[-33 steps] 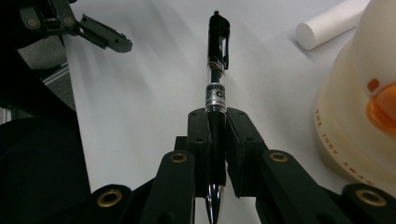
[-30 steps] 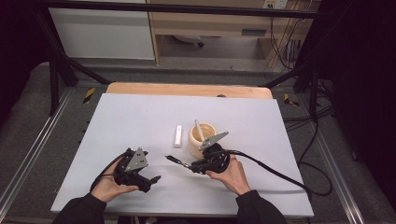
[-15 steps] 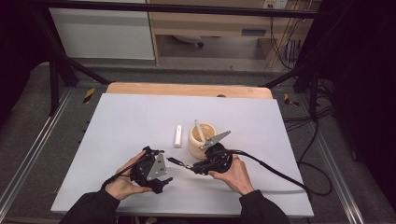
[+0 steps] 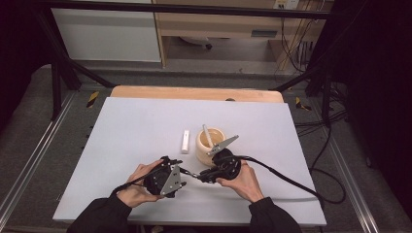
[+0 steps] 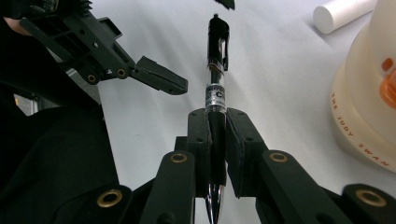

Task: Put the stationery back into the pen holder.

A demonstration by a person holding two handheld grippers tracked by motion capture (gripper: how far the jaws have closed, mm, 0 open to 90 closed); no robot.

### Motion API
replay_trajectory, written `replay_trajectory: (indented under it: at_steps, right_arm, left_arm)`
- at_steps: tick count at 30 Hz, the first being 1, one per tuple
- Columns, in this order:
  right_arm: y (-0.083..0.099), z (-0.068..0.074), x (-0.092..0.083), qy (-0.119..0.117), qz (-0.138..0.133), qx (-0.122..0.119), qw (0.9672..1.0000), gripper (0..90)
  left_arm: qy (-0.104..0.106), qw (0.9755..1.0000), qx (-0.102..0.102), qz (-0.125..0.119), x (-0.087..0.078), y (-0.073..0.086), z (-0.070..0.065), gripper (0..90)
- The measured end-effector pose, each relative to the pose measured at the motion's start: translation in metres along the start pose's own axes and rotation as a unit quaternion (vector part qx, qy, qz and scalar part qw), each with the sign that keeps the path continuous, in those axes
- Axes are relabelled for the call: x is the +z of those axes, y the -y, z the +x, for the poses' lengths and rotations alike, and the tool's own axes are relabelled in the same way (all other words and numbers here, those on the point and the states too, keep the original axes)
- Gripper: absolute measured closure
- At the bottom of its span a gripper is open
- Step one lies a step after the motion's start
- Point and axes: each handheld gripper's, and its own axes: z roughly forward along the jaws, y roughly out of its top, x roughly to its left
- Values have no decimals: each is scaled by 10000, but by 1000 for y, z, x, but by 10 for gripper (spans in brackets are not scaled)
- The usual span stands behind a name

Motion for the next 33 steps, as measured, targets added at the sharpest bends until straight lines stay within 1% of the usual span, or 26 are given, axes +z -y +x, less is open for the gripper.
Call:
replay_trajectory:
  at_steps: [1, 2, 3, 7, 8, 10, 12, 14, 15, 16, 18, 19, 21, 23, 24, 26, 27, 29, 30, 33]
  right_arm:
    - [-1, 0, 0, -1, 19, -13, 10000, 808]
    - [-2, 1, 1, 3, 36, -8, 10000, 809]
    - [-3, 1, 2, 4, 38, -24, 10000, 808]
    - [-7, 1, 3, 16, 89, 8, 10000, 808]
    - [-8, 2, 4, 28, 90, 3, 10000, 808]
    - [-9, 2, 4, -2, 101, 24, 9999, 808]
    - [-10, 3, 5, 2, 136, 11, 9999, 808]
    - [-11, 3, 5, 17, 138, 40, 9999, 808]
    - [-12, 4, 5, 46, 155, 53, 9999, 808]
    - [-12, 4, 5, 44, 160, 48, 9999, 808]
    - [-13, 4, 6, 33, 148, 72, 9999, 808]
    - [-13, 4, 6, 32, 144, 67, 9999, 808]
    - [-14, 4, 7, 33, 143, 56, 9999, 808]
    - [-14, 4, 7, 43, 139, 75, 9999, 809]
    - [-14, 4, 7, 56, 139, 93, 9998, 808]
    - [-15, 4, 7, 53, 133, 86, 9999, 808]
    - [-15, 4, 7, 49, 122, 95, 9999, 808]
    - [-16, 5, 7, 53, 112, 95, 9999, 808]
    - [-16, 5, 7, 51, 114, 99, 9999, 808]
    - [-16, 5, 7, 58, 130, 115, 9998, 808]
  left_arm:
    - [-23, 9999, 130, 35, 0, -1, 0, 345]
    - [-32, 9998, 215, 3, 1, -2, -1, 368]
    - [-60, 9994, 348, 9, 1, -3, -2, 391]
    - [-129, 9978, 644, -11, 4, -6, -5, 469]
    - [-150, 9975, 689, -15, 5, -7, -6, 484]
    - [-183, 9961, 862, 4, 6, -7, -7, 521]
    - [-238, 9954, 931, 3, 6, -8, -7, 559]
    - [-331, 9937, 1069, 15, 7, -9, -8, 592]
    - [-371, 9932, 1103, 13, 7, -10, -9, 608]
    - [-363, 9927, 1146, 51, 7, -10, -9, 614]
    - [-383, 9917, 1229, 42, 8, -11, -10, 630]
    - [-358, 9917, 1234, 14, 9, -12, -11, 644]
    - [-396, 9902, 1340, 21, 9, -13, -12, 663]
    - [-417, 9895, 1384, -22, 10, -14, -13, 691]
    - [-433, 9885, 1448, -5, 10, -15, -14, 705]
    - [-422, 9880, 1486, -40, 10, -16, -14, 719]
    - [-429, 9870, 1546, -4, 10, -17, -15, 723]
    - [-440, 9862, 1594, -27, 11, -18, -16, 741]
    - [-438, 9853, 1653, 14, 10, -19, -16, 747]
    - [-464, 9836, 1745, 43, 11, -20, -17, 763]
